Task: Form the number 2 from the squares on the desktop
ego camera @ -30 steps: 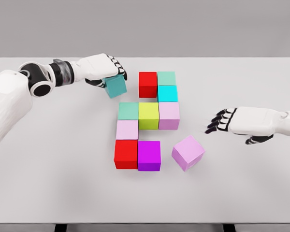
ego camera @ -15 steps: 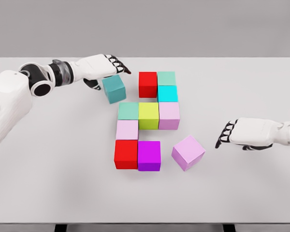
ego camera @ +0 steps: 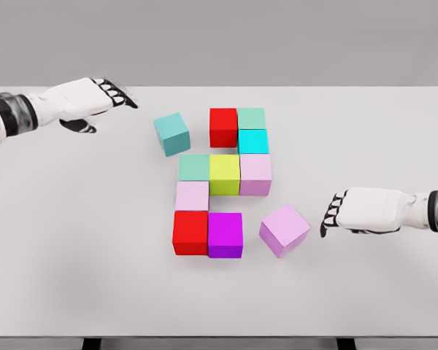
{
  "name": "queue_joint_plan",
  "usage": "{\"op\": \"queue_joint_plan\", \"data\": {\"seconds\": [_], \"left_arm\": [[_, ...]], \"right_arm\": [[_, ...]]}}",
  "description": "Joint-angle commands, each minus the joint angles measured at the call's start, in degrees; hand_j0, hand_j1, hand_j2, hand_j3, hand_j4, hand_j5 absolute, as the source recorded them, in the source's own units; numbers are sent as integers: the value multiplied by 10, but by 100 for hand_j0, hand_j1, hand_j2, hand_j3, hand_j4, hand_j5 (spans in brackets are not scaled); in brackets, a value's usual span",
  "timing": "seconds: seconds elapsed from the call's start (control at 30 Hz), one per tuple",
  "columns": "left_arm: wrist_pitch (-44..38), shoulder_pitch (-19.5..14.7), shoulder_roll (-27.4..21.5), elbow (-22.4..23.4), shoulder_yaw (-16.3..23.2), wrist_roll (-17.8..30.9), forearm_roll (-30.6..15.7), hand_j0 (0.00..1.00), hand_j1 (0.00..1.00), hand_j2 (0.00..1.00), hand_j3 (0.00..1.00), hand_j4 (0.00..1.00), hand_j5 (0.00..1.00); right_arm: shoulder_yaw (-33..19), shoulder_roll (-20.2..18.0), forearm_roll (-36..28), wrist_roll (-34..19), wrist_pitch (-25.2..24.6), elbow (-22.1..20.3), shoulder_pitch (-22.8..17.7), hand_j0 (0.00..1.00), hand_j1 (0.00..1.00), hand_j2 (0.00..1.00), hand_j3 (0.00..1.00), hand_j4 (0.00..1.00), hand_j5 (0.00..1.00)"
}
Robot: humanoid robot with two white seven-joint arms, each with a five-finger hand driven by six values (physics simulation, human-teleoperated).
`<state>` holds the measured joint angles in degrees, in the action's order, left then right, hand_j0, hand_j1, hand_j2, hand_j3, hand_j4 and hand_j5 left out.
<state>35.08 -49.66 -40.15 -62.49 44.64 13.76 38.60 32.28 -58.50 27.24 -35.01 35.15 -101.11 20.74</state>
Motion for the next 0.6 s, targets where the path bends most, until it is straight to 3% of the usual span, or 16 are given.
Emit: {"op": "queue_joint_plan", "data": {"seconds": [0.0,0.07,0.17,0.37,0.57], "left_arm": [[-1,1,-25,-31,-2,0,-9,79,79,79,79,79,79],[-1,7,-27,-46,-1,0,-9,76,76,76,76,76,76],[-1,13,-27,-48,-1,0,-8,73,73,73,73,73,73],[-1,20,-19,-44,1,4,-5,70,70,70,70,70,70],[-1,25,5,-11,6,7,2,71,71,71,71,71,71]], "right_arm": [[-21,0,-3,0,-1,0,-3,64,64,64,64,64,64],[-76,-3,-7,0,-1,0,-35,64,64,64,64,64,64],[-100,-13,-8,0,-1,0,-40,64,64,64,64,64,64],[-121,-37,-9,0,-1,-1,-40,65,65,65,65,65,65],[-95,-50,-9,0,-1,-1,-35,65,65,65,65,65,65]]}}
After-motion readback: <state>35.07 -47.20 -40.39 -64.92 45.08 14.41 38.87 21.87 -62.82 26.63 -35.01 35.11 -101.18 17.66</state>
